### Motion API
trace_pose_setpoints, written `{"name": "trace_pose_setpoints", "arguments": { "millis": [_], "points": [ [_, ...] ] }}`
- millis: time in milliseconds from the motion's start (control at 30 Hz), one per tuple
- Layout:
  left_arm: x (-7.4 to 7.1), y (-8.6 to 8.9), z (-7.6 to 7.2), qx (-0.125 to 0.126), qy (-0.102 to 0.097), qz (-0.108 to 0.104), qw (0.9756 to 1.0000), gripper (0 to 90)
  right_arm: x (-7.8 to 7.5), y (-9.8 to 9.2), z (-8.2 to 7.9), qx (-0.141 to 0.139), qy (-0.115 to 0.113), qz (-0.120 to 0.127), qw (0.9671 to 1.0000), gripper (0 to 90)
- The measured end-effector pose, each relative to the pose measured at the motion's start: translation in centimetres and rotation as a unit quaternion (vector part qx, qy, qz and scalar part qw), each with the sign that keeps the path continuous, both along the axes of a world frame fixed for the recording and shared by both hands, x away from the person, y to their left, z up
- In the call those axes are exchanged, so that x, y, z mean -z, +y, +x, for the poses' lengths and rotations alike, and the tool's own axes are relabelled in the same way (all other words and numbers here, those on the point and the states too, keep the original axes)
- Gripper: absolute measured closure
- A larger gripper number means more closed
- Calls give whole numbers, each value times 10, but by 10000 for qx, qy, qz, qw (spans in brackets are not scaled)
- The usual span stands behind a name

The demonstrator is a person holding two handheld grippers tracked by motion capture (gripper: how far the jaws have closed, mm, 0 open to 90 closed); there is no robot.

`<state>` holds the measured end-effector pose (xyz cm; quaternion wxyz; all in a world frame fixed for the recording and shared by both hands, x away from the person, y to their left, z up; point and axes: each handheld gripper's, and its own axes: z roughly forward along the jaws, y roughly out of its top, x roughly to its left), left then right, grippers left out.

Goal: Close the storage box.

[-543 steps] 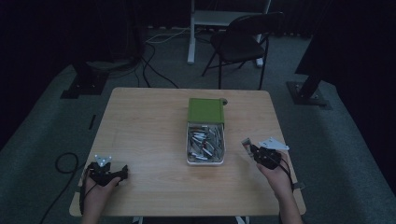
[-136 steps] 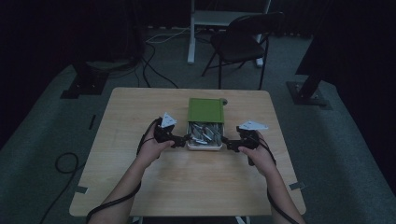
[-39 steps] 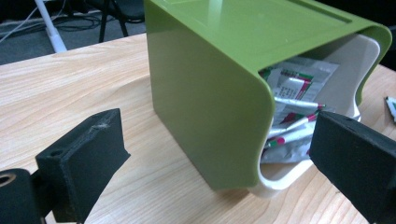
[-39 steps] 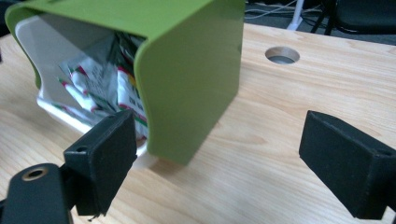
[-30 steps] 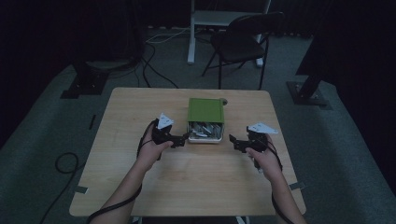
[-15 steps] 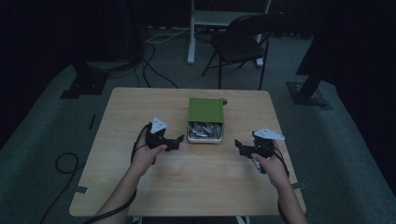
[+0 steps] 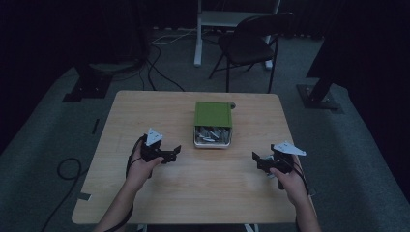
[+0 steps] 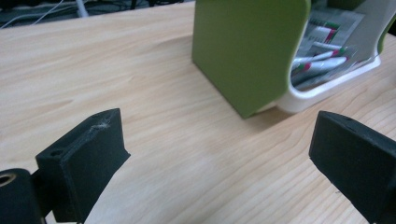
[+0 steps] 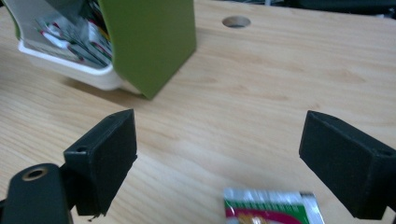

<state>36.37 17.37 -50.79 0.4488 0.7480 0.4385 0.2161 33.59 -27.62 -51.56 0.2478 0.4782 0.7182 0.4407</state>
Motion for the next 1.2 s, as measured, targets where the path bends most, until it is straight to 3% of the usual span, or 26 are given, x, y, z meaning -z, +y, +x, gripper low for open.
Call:
{"name": "trace_pose_setpoints", "arguments": {
  "millis": [400, 500, 733, 933, 1033, 1067, 1100, 1200],
  "points": [
    [10, 32, -14, -298, 106, 61, 9995, 42, 18, -30, -24, 373, 236, -105, 9990, 111],
    [14, 41, -19, -508, 111, 161, 9985, 42, 21, -35, -30, 481, 321, -102, 9983, 111],
    [18, 63, -30, -813, 258, 140, 9963, 42, 28, -43, -39, 600, 485, -179, 9969, 111],
    [25, 78, -37, -1131, 409, 138, 9926, 42, 32, -46, -46, 651, 594, -246, 9958, 111],
    [28, 89, -43, -1351, 546, 169, 9892, 42, 37, -48, -50, 662, 707, -302, 9948, 111],
    [28, 89, -43, -1351, 546, 169, 9892, 42, 37, -48, -50, 662, 707, -302, 9948, 111],
    [29, 94, -46, -1503, 613, 134, 9866, 42, 39, -49, -53, 669, 768, -300, 9943, 111],
    [30, 99, -48, -1588, 636, 156, 9851, 42, 40, -49, -55, 675, 801, -327, 9940, 111]
  ]
}}
